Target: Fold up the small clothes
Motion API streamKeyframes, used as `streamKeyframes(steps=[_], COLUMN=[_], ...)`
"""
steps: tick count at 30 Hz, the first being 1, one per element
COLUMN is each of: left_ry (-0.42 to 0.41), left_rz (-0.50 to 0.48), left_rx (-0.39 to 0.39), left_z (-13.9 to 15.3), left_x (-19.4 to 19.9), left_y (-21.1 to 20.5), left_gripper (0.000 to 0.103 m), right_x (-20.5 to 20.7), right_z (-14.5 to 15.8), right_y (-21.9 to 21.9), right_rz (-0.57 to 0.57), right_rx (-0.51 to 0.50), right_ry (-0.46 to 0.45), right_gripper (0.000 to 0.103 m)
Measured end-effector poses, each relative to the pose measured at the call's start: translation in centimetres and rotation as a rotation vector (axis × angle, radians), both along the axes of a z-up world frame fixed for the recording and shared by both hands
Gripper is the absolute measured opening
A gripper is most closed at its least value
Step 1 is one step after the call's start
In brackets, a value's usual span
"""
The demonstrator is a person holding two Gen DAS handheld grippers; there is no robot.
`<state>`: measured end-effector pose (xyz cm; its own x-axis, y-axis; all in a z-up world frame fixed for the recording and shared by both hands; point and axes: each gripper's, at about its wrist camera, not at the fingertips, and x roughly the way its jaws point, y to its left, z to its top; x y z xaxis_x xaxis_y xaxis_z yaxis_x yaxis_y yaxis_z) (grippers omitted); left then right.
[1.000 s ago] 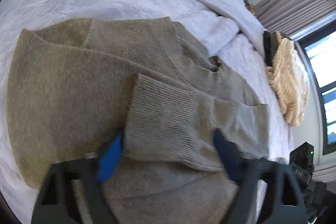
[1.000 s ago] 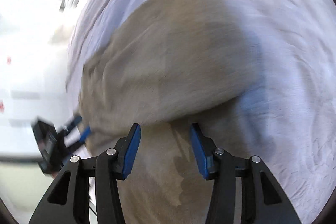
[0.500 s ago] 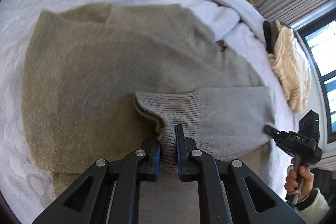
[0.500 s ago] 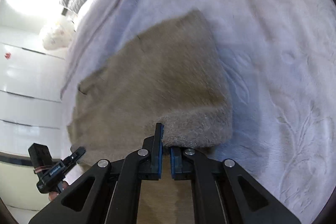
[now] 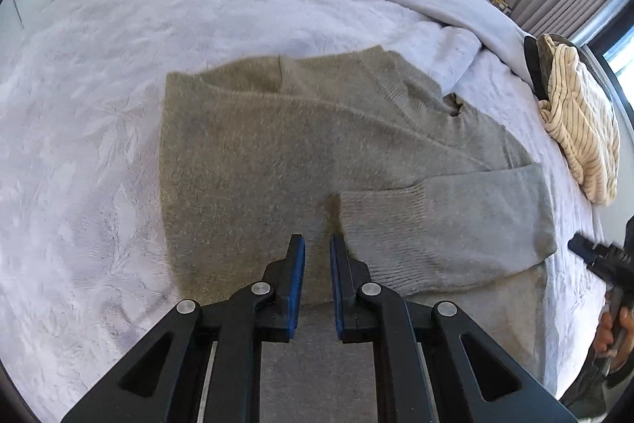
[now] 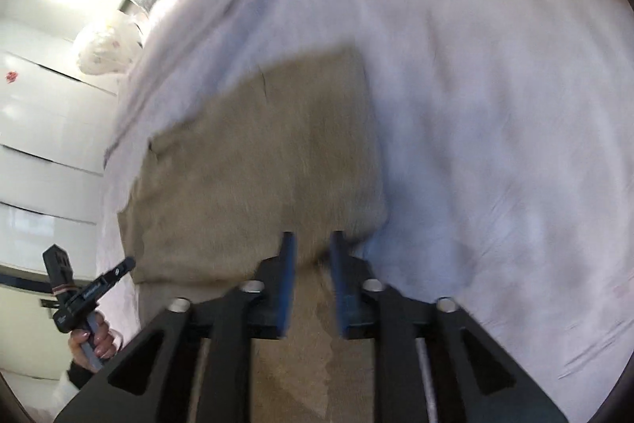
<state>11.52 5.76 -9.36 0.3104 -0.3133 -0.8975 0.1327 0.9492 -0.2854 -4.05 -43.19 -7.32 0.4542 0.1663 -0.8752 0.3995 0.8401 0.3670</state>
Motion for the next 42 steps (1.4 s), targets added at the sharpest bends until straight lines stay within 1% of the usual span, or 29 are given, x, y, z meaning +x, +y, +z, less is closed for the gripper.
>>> streamKeyframes(steps=[1,3,7,8,10,11,12,13,16,17,18,20,21,23,25,26,27,28,29,30,31,34,35,36,38,39,40,41,42], left_ry=[-0.001,0.002,0.029,0.041,0.058,0.056,0.051,0.047,0.042,0.041,0.037,0.032,0.030,0.015,-0.011,-0.014,-0.013,-0.009,-0.008,-0.018,-0.040,-0.025,-0.014,0.001,0.026,0.030,0.032,0.037,0.052], left_rz=[-0.002,-0.023,-0.050,-0.051,-0.048,-0.050,-0.053,-0.057,-0.060,-0.059,-0.057,-0.055,-0.056,-0.058,-0.060,-0.056,-0.049,-0.042,-0.029,-0.017,-0.014,-0.024,-0.022,-0.024,-0.039,-0.052,-0.071,-0.089,-0.106], left_rx=[-0.007,-0.021,-0.004,-0.006,-0.003,0.000,0.003,0.006,0.010,0.008,0.012,0.023,0.026,0.039,0.081,0.101,0.110,0.119,0.128,0.134,0.136,0.123,0.100,0.077,0.035,0.018,-0.004,-0.020,-0.035], left_z=[0.1,0.2,-1.0,-1.4,-2.0,-2.2,-2.2,-2.1,-2.4,-2.6,-2.8,-2.7,-2.4,-1.8,-1.1,-0.8,-0.7,-0.6,-0.5,-0.3,0.0,-0.1,-0.3,-0.5,-1.2,-1.4,-1.6,-1.8,-2.1], left_x=[0.1,0.3,0.8,0.9,1.0,1.1,1.1,1.1,1.6,1.8,2.1,2.6,2.8,2.8,2.5,2.2,1.9,1.6,1.2,0.8,0.3,-0.4,-0.7,-0.8,-1.1,-1.2,-1.3,-1.4,-1.2], left_y=[-0.4,-1.5,-3.6,-3.7,-3.9,-4.0,-4.0,-4.1,-4.6,-4.8,-5.1,-5.4,-5.4,-5.1,-4.4,-3.9,-3.4,-2.9,-2.2,-1.8,-1.4,-1.1,-1.1,-1.2,-1.9,-2.4,-2.9,-3.5,-4.1], left_gripper=[0.013,0.013,0.013,0.013,0.013,0.013,0.013,0.013,0.013,0.013,0.013,0.013,0.013,0.013,0.013,0.013,0.014,0.040,0.084,0.096,0.097,0.097,0.097,0.097,0.097,0.097,0.089,0.077,0.070], right_x=[0.3,1.6,4.7,5.6,6.5,6.8,7.1,7.4,8.2,8.6,8.9,9.4,9.3,8.8,7.9,7.2,6.8,6.3,5.5,5.0,4.5,2.8,2.4,2.2,1.5,1.2,1.1,1.1,1.2], right_z=[0.7,0.9,-1.8,-3.1,-5.0,-5.6,-5.9,-5.6,-2.2,-1.6,-2.0,-3.9,-4.9,-5.3,-5.1,-4.7,-4.3,-3.8,-3.0,-2.4,-1.7,-0.5,-0.5,-0.7,-1.8,-2.7,-3.5,-4.7,-5.6], right_y=[-0.6,-2.4,-5.7,-6.4,-7.0,-7.0,-6.7,-6.2,-3.2,-2.2,-2.0,-2.7,-3.1,-3.8,-4.4,-4.6,-4.8,-4.7,-4.4,-4.0,-3.3,-0.6,0.4,1.4,3.1,4.1,4.7,5.3,5.5], right_rz=[-0.011,-0.043,-0.090,-0.101,-0.125,-0.130,-0.117,-0.094,0.050,0.096,0.113,0.104,0.085,0.039,-0.029,-0.067,-0.087,-0.100,-0.104,-0.099,-0.089,-0.025,-0.006,0.008,0.030,0.038,0.040,0.035,0.025], right_rx=[-0.028,-0.035,0.062,0.102,0.161,0.203,0.233,0.226,-0.026,-0.141,-0.193,-0.204,-0.195,-0.163,-0.116,-0.094,-0.092,-0.094,-0.092,-0.084,-0.075,-0.023,0.007,0.038,0.120,0.168,0.202,0.234,0.249], right_ry=[-0.017,-0.044,-0.032,-0.017,0.012,0.014,0.013,0.015,-0.014,-0.003,0.025,0.089,0.104,0.081,0.059,0.056,0.057,0.056,0.042,0.027,0.014,-0.016,-0.021,-0.020,-0.004,0.013,0.030,0.050,0.063], right_gripper=[0.063,0.064,0.063,0.063,0.052,0.020,0.009,0.009,0.008,0.008,0.008,0.008,0.009,0.009,0.013,0.019,0.020,0.021,0.021,0.021,0.022,0.024,0.028,0.036,0.046,0.046,0.046,0.046,0.046])
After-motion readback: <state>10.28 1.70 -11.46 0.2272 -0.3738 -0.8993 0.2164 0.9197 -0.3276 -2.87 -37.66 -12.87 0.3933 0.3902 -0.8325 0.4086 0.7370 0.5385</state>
